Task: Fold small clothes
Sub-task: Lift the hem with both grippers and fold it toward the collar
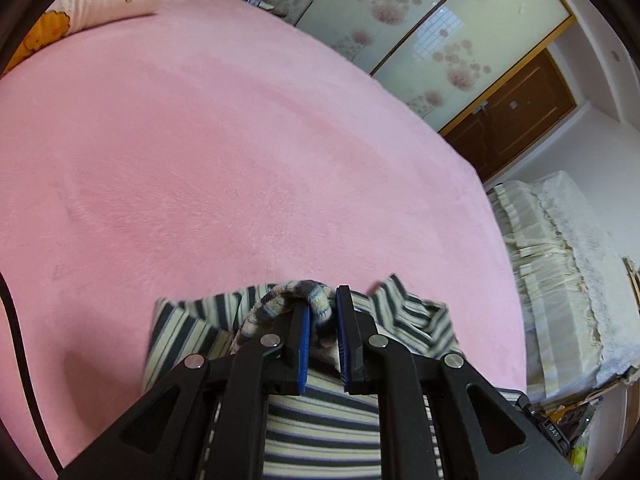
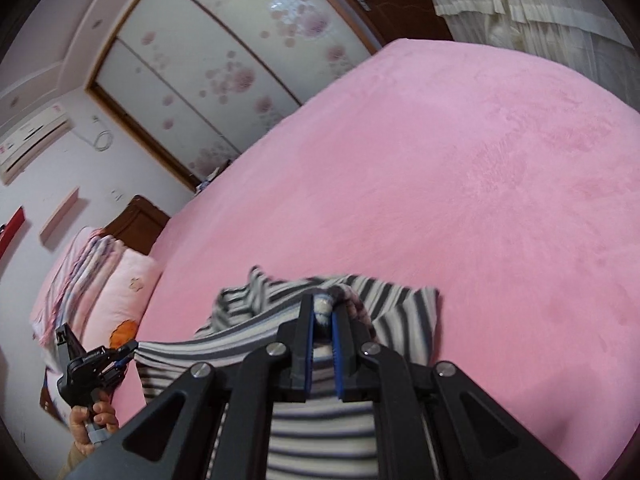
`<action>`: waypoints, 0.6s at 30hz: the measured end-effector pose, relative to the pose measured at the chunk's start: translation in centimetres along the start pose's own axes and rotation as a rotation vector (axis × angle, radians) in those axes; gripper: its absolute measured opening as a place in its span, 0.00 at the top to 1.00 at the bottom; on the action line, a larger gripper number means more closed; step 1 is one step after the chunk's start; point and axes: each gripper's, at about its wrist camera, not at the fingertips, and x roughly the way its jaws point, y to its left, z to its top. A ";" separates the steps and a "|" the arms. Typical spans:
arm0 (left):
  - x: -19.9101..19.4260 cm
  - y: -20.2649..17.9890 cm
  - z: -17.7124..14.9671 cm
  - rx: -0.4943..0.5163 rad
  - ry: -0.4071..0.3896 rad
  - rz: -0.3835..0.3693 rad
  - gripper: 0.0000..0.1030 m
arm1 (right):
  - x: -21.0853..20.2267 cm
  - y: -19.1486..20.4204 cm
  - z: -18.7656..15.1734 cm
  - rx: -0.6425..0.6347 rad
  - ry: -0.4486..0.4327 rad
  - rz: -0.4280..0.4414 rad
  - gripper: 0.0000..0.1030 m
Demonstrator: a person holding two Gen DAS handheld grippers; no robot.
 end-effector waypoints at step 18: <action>9.7 3.6 0.3 -0.213 0.056 0.005 0.87 | 7.7 -2.0 1.1 0.057 0.065 -0.091 0.90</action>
